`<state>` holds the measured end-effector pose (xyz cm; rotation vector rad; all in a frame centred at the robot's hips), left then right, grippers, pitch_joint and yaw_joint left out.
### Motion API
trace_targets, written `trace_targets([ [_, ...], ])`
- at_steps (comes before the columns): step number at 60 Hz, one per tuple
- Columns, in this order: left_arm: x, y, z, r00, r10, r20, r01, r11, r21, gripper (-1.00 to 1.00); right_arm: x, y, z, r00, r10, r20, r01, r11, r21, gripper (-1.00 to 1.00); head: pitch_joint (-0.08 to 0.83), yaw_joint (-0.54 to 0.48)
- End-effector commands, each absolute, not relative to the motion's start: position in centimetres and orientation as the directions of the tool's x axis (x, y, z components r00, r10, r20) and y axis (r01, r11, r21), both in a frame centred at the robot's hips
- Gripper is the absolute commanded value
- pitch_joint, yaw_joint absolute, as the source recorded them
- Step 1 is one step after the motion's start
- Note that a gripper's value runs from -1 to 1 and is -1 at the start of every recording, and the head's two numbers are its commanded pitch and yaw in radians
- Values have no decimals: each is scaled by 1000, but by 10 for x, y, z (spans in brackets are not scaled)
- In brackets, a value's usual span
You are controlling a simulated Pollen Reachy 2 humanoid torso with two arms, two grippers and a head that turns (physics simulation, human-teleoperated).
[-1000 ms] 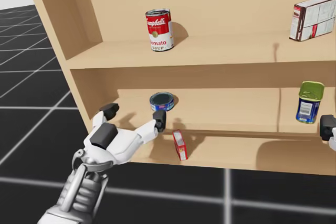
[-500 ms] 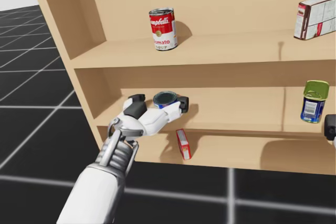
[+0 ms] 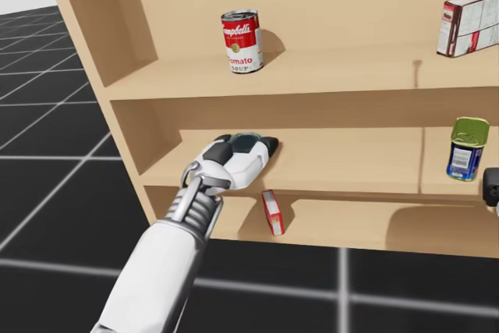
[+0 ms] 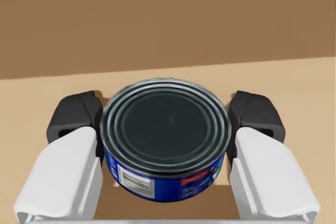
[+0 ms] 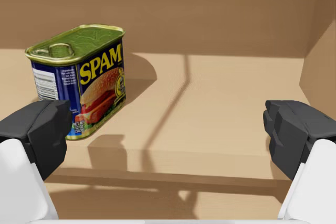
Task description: Retrieve the tuna can from the shelves.
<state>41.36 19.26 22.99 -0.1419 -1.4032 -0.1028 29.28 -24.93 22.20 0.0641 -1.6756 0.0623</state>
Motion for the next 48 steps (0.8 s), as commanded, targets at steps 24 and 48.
trace_targets([
  [24, 376, 187, 269, 8, 9, 1000, 186, 982, -10, 1000, 294, -250, 222, -103, -14, 995, -79, 997, 6, -1000, 424, 258],
  [48, 260, 202, 280, 46, -95, 994, 206, 975, 84, 1000, 296, -246, 220, -128, 8, 992, -60, 998, -15, -1000, 423, 252],
])
